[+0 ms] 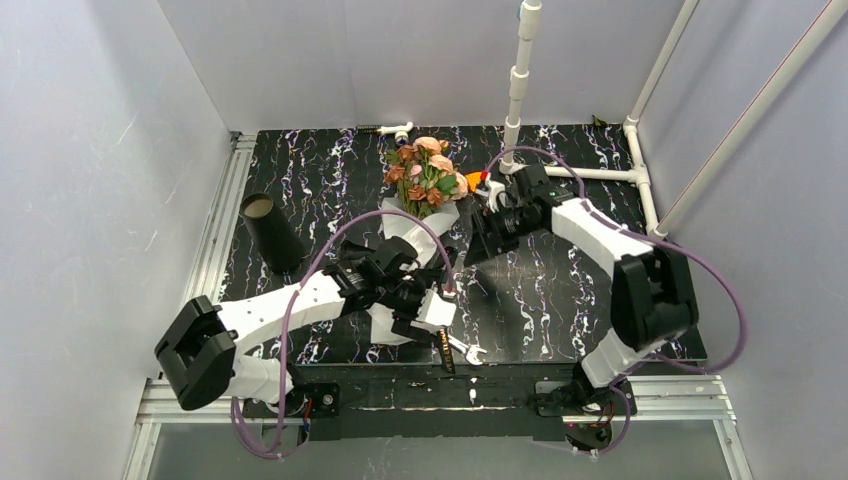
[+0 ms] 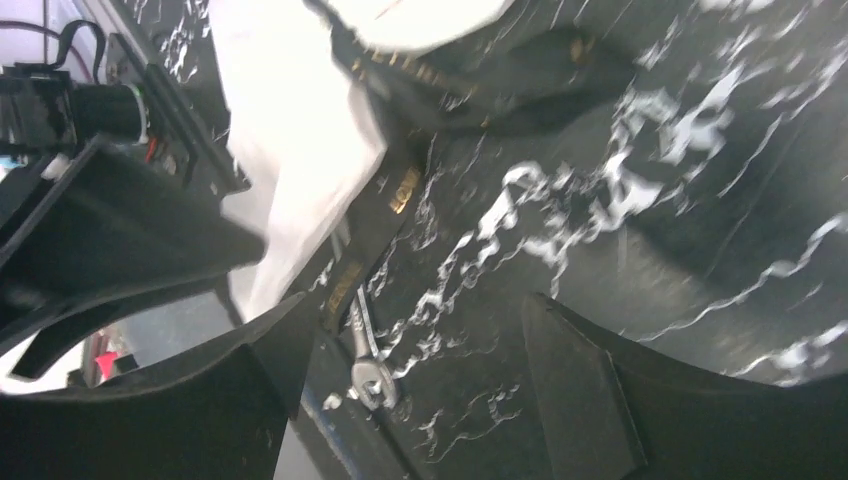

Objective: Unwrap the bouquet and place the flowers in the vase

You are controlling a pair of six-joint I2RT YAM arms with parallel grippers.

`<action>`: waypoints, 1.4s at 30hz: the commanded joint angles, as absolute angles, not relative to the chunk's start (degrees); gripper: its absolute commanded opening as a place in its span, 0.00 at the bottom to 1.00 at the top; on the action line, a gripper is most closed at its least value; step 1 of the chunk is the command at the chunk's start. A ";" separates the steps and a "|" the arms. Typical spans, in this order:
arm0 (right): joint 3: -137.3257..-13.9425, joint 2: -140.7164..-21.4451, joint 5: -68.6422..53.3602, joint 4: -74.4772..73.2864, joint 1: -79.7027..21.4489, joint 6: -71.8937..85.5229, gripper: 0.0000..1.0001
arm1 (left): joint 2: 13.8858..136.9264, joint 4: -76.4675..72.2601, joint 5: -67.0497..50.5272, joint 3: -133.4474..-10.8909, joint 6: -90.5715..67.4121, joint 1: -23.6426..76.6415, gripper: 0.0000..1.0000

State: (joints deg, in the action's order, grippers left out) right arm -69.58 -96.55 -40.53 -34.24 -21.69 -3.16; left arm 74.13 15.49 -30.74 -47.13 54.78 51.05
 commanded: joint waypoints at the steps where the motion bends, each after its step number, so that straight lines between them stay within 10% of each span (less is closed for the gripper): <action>1: -59.66 -88.52 -38.66 -30.82 -22.68 2.74 0.83 | 77.34 10.88 -27.17 -48.92 51.65 52.26 0.86; 8: -48.29 -82.21 -30.65 -24.25 -25.12 5.35 0.73 | 78.78 9.12 -21.57 -49.44 41.72 51.86 0.51; 14: -42.63 -81.07 -29.44 -15.60 -27.01 9.82 0.77 | 77.44 6.55 -20.35 -48.97 35.41 51.77 0.00; 42: -43.78 -85.04 -3.69 -5.92 -40.87 21.71 0.86 | 77.04 6.45 -23.09 -51.21 26.46 45.78 0.00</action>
